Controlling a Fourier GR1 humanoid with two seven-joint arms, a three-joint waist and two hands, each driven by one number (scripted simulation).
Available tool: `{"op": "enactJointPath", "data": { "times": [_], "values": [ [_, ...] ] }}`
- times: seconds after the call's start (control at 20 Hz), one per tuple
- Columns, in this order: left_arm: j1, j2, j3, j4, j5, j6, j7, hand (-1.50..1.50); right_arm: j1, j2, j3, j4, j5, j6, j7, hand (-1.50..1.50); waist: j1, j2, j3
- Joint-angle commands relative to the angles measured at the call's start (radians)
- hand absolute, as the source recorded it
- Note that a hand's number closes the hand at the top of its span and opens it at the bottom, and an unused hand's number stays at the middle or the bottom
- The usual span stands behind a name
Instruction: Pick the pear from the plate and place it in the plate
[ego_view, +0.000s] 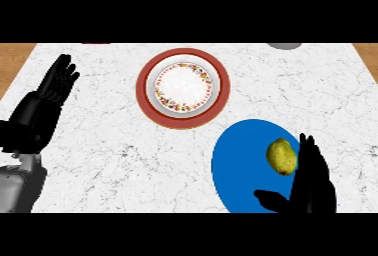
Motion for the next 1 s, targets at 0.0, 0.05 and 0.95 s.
{"op": "enactJointPath", "data": {
  "times": [0.0,0.05,0.95],
  "values": [
    [0.016,-0.016,0.036,0.018,-0.009,-0.038,-0.036,0.00,-0.095,0.009,-0.036,0.098,-0.040,0.011,0.016,-1.50,0.000,0.000,0.000],
    [0.029,0.011,0.067,0.040,0.017,-0.085,-0.048,0.00,0.000,-0.016,-0.037,0.071,-0.060,-0.037,-0.051,-1.50,-0.003,0.000,0.000],
    [-0.042,-0.053,0.035,0.024,-0.046,-0.052,0.001,0.00,-0.288,-0.334,-0.254,0.375,-0.156,0.105,-0.307,1.50,0.038,0.014,0.001]
  ]
}}
